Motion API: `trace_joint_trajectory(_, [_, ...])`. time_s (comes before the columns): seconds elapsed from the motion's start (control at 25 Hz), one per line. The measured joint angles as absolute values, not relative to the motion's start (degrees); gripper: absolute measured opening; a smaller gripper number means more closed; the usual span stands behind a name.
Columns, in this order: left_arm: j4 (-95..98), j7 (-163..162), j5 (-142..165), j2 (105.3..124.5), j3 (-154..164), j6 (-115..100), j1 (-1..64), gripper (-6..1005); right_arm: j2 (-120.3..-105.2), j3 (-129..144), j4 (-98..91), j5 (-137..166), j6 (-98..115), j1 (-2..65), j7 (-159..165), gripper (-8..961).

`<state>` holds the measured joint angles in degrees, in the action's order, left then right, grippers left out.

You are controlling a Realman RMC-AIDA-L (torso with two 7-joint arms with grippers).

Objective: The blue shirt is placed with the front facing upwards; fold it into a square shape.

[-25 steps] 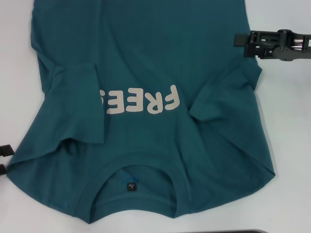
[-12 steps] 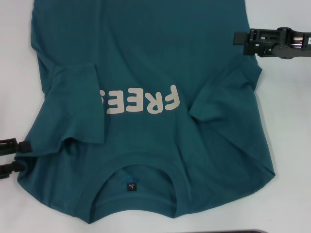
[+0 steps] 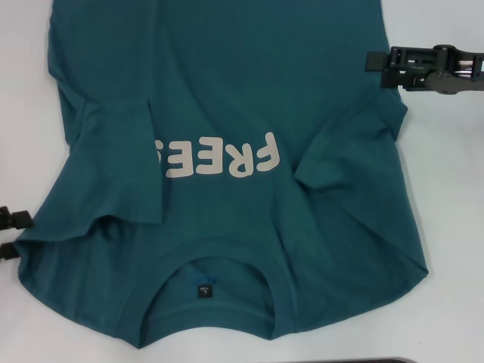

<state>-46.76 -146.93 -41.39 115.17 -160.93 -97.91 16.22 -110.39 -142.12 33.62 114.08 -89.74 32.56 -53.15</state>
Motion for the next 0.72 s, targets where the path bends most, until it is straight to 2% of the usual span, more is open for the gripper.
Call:
trace_joint_trajectory(0.4, [-46.98, -147.04, -40.03, 115.23, -160.06, -96.65, 17.8, 656, -110.39, -142.12, 33.57, 114.08, -89.73, 32.51, -53.13, 926])
trace_joint_trajectory(0.72, [-47.57, -147.05, -38.85, 115.54, -160.61, -97.29, 15.9, 656, -110.33, -142.12, 33.57, 114.08, -89.79, 32.27, -53.03, 926])
